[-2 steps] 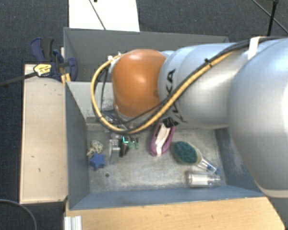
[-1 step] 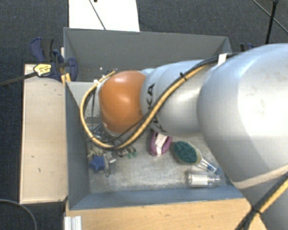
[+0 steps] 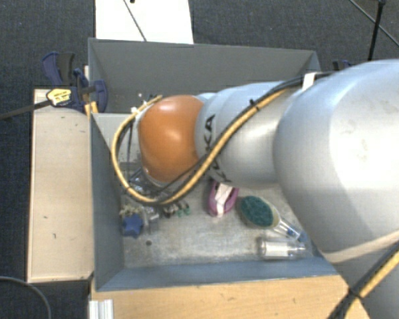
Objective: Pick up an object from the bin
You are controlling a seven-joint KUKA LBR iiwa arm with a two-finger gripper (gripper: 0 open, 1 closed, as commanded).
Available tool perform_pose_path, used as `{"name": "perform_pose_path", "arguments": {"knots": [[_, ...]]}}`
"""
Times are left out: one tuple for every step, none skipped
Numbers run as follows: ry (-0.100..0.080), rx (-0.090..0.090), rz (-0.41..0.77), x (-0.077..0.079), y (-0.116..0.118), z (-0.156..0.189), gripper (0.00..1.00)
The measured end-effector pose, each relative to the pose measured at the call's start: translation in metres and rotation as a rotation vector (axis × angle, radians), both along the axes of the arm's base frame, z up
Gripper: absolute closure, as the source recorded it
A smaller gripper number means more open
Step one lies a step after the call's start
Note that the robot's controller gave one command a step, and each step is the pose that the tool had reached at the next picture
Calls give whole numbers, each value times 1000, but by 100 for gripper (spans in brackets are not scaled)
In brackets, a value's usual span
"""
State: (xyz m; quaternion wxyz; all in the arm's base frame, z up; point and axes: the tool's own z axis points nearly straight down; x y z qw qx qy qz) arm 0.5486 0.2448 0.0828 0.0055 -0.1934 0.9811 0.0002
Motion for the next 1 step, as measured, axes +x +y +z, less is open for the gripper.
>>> {"name": "perform_pose_path", "arguments": {"knots": [[-1, 2, 7, -6, -7, 165, 100]]}}
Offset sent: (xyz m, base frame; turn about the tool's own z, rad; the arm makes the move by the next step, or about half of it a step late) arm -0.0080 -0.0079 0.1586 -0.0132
